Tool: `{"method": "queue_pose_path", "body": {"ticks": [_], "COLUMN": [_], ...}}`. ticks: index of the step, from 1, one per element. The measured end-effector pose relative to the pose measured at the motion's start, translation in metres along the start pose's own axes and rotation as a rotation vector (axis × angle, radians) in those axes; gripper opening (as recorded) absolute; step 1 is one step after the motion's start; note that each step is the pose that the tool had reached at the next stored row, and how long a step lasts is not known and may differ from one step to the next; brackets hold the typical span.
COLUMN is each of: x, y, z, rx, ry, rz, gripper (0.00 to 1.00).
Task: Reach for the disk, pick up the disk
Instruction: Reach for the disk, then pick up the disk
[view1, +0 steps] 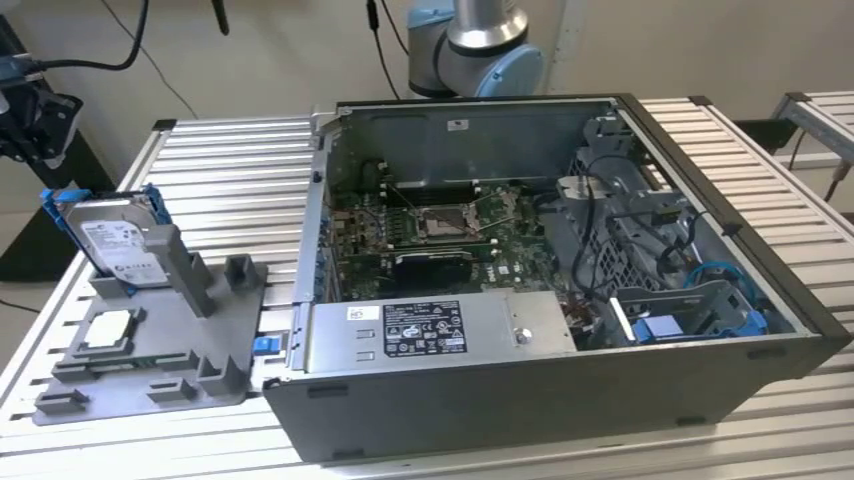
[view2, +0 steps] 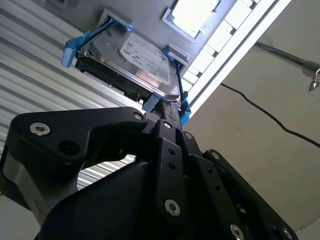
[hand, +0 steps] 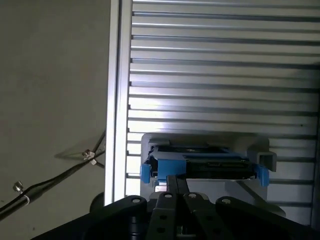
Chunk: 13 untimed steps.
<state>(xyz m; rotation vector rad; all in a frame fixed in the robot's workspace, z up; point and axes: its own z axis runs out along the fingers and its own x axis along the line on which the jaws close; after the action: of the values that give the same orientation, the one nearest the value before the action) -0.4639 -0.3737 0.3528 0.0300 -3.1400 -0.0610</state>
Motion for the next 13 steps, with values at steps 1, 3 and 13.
{"method": "queue_pose_path", "body": {"ticks": [1,3,13], "x": [0.0,0.0,0.0001], "y": [0.0,0.0,0.0], "z": [0.0,0.0,0.0001], "rx": [0.0,0.0,0.0], "ry": [0.0,0.0002,0.0046], "rz": [0.0,-0.005,-0.121], "gripper": [0.0,0.0,0.0]}}
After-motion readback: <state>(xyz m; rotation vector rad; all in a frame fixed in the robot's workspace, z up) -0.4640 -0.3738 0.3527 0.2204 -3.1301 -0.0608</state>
